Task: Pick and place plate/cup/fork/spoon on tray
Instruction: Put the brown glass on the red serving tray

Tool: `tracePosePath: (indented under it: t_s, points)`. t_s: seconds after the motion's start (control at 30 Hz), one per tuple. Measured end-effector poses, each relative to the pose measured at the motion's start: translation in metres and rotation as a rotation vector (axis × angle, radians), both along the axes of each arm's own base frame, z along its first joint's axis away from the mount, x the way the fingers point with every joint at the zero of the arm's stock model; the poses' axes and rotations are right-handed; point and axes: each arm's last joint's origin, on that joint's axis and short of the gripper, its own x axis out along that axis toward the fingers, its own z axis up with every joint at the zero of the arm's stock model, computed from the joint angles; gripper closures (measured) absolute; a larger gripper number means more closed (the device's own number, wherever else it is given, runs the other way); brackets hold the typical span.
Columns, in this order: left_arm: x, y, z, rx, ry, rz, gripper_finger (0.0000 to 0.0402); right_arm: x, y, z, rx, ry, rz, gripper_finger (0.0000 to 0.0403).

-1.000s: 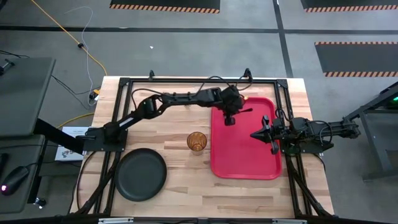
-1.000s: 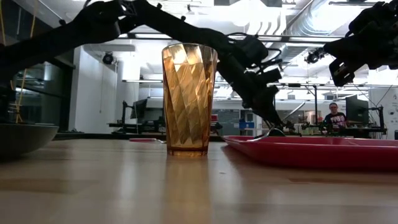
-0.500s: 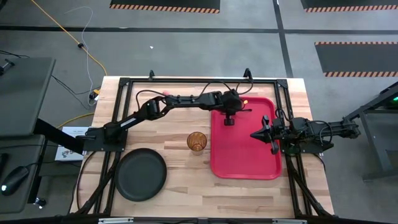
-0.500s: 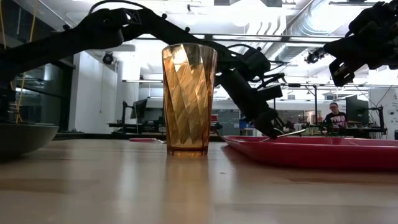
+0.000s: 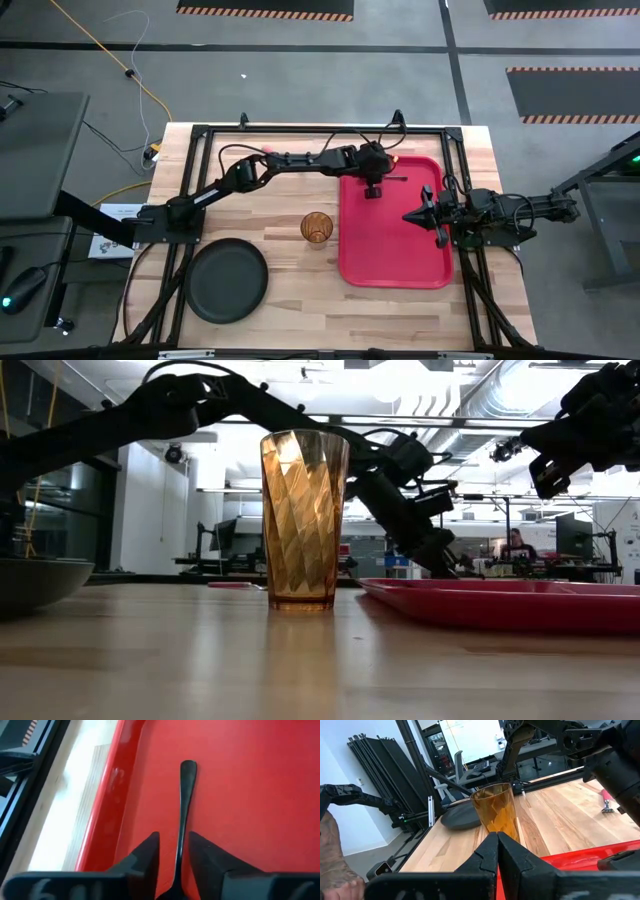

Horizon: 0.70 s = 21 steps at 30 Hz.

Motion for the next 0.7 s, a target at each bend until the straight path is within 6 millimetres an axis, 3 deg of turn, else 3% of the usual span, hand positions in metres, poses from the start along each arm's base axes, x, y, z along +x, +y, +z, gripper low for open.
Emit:
tracePosePath:
  t_s: [0.13,0.37,0.63,0.7]
  points:
    - [0.0,0.0,0.012,0.003,-0.012,0.002,0.027,0.0,0.0,0.0,0.0,0.0,0.0,0.0402]
    - [-0.015,0.005,0.099,0.012,-0.095,0.047,0.0232,0.0,0.0,0.0,0.0,0.0,0.0,0.0402]
    - [-0.078,0.031,0.193,-0.272,-0.17,0.128,0.0225,0.0,0.0,0.0,0.0,0.001,0.0,0.0402]
    - [-0.094,0.033,0.207,-0.356,-0.164,0.128,0.0224,0.0,0.0,0.0,0.0,0.001,0.0,0.0402]
